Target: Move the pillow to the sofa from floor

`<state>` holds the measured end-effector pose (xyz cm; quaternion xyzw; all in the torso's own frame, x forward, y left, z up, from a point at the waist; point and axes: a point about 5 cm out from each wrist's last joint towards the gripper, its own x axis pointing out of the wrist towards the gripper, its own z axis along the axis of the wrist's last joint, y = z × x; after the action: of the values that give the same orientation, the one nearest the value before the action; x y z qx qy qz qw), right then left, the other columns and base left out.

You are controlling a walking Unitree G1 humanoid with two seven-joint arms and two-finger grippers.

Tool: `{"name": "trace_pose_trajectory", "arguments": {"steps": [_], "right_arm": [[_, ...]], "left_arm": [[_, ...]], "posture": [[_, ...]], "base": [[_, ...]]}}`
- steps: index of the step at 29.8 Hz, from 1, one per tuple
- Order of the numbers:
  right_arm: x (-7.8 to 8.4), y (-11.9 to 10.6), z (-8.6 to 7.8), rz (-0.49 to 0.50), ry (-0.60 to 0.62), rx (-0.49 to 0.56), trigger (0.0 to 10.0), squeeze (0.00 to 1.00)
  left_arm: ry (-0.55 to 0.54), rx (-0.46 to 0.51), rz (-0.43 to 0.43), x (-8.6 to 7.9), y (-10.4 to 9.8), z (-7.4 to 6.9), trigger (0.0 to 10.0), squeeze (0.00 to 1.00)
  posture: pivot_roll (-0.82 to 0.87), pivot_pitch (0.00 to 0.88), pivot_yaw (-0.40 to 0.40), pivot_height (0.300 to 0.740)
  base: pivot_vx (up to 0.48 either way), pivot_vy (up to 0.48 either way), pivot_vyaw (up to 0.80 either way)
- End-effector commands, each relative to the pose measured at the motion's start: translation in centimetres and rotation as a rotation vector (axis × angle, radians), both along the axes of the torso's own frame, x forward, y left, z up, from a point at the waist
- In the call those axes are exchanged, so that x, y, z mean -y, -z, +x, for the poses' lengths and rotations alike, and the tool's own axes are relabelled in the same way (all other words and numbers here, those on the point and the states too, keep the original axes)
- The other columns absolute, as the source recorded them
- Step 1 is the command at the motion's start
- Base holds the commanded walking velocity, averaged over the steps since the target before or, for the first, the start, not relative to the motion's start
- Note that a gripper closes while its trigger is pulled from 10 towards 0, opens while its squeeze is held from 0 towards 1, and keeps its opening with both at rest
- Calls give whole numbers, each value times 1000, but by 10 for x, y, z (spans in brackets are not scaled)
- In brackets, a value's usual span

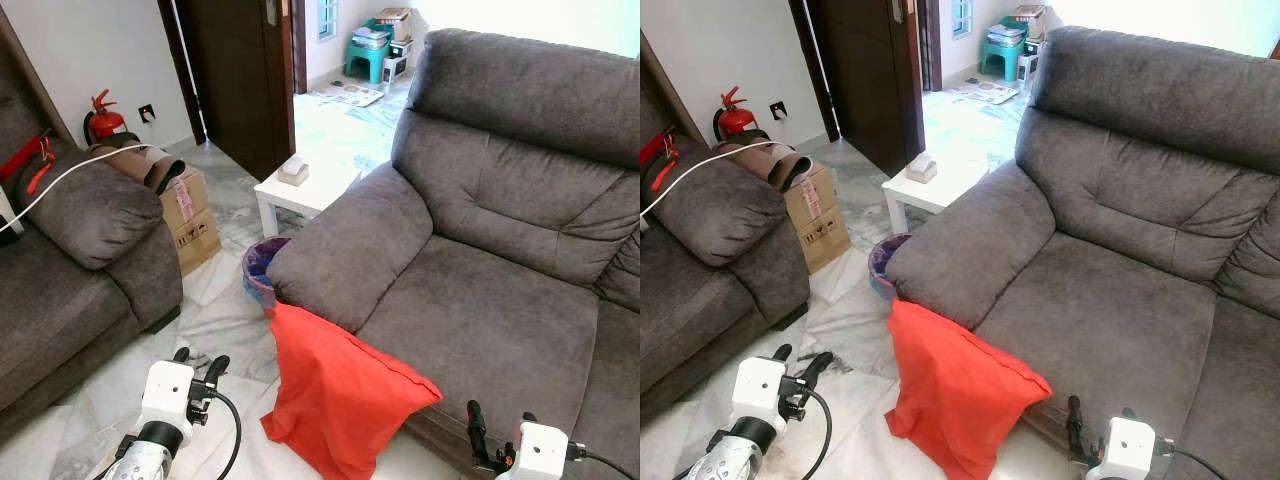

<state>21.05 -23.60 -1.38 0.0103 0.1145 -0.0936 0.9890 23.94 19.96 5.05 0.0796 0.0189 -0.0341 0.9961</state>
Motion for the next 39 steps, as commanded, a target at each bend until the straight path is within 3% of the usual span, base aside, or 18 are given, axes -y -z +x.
{"name": "trace_pose_trajectory", "arguments": {"steps": [1, 27, 39], "right_arm": [[0, 0, 0, 0, -2, -6, 10000, 0], [-1, -4, 9, 8, 2, 0, 10000, 0], [-4, -2, 7, 8, -4, -10, 10000, 0]], "left_arm": [[5, -5, 14, -1, -3, 0, 10000, 0], [9, -29, -14, -2, -2, 2, 10000, 0], [7, -27, -18, -2, -3, 2, 10000, 0]], "posture": [[-30, 110, 44, 740], [-27, 106, 44, 740], [-25, 107, 43, 740]], "base": [[0, 0, 0], [0, 0, 0], [265, 0, 0]]}}
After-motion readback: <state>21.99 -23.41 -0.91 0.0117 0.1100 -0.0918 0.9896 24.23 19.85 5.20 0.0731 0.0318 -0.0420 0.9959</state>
